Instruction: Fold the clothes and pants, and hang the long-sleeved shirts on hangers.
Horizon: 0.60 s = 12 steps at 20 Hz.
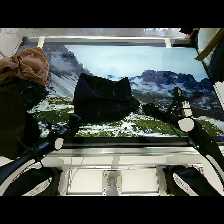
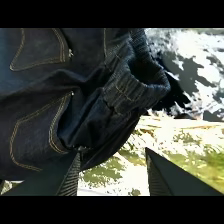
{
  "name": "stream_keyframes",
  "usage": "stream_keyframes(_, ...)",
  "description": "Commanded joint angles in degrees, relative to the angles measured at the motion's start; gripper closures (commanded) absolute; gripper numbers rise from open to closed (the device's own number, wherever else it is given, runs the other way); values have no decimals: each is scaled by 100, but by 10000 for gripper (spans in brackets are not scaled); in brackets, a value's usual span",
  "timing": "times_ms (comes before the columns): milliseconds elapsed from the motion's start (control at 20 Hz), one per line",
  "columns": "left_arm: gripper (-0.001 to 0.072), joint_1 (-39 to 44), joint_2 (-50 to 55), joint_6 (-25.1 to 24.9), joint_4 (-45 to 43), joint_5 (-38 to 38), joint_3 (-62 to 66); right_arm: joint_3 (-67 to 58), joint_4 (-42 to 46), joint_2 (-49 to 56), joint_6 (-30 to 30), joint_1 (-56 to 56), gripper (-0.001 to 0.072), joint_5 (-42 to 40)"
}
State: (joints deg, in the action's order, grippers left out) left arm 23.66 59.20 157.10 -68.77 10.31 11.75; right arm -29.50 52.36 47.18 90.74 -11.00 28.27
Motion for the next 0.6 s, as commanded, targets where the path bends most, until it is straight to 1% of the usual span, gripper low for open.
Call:
stream_keyframes(0, 242, 11, 273, 20, 4, 518, 37, 85, -11, 0, 55, -48, 258, 234)
stream_keyframes(50, 290, 11, 376, 22, 7, 654, 57, 122, -11, 0, 127, -48, 258, 313)
stream_keyframes(100, 480, 11, 479, 17, 4, 756, 111, 164, -13, 0, 164, -48, 256, 341)
stream_keyframes(150, 637, 11, 584, 0, -17, 890, 175, 181, -9, 0, 164, -48, 255, 348)
stream_keyframes(200, 680, 11, 686, -28, -15, 981, 249, 179, -61, 0, 166, -48, 248, 345)
stream_keyframes(250, 680, 11, 772, -26, -15, 999, 341, 179, -192, 0, 166, -48, 187, 348)
stream_keyframes(300, 680, 11, 811, -28, -15, 1008, 420, 179, -273, 0, 166, -48, 144, 367)
stream_keyframes(400, 681, 11, 796, -94, -17, 1010, 533, 179, -273, 44, 184, -48, 142, 337)
stream_keyframes(500, 681, 11, 796, -372, -17, 1010, 566, 179, -518, 236, 184, -48, 140, 245)
stream_keyframes(550, 681, 11, 796, -426, -17, 1003, 566, 179, -734, 417, 170, -48, 116, 146)
